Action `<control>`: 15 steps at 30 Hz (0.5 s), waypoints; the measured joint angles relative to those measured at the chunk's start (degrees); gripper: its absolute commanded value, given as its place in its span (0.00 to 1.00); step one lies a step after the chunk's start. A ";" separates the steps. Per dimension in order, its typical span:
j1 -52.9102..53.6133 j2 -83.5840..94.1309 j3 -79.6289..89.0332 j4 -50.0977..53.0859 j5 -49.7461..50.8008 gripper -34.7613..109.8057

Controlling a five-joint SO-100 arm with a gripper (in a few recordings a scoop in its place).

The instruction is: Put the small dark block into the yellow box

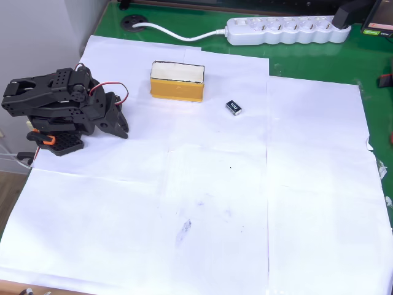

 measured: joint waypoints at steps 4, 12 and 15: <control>-2.20 0.00 0.00 0.00 0.00 0.24; -2.02 0.00 0.00 0.00 0.00 0.24; -2.02 0.00 0.00 0.00 0.00 0.24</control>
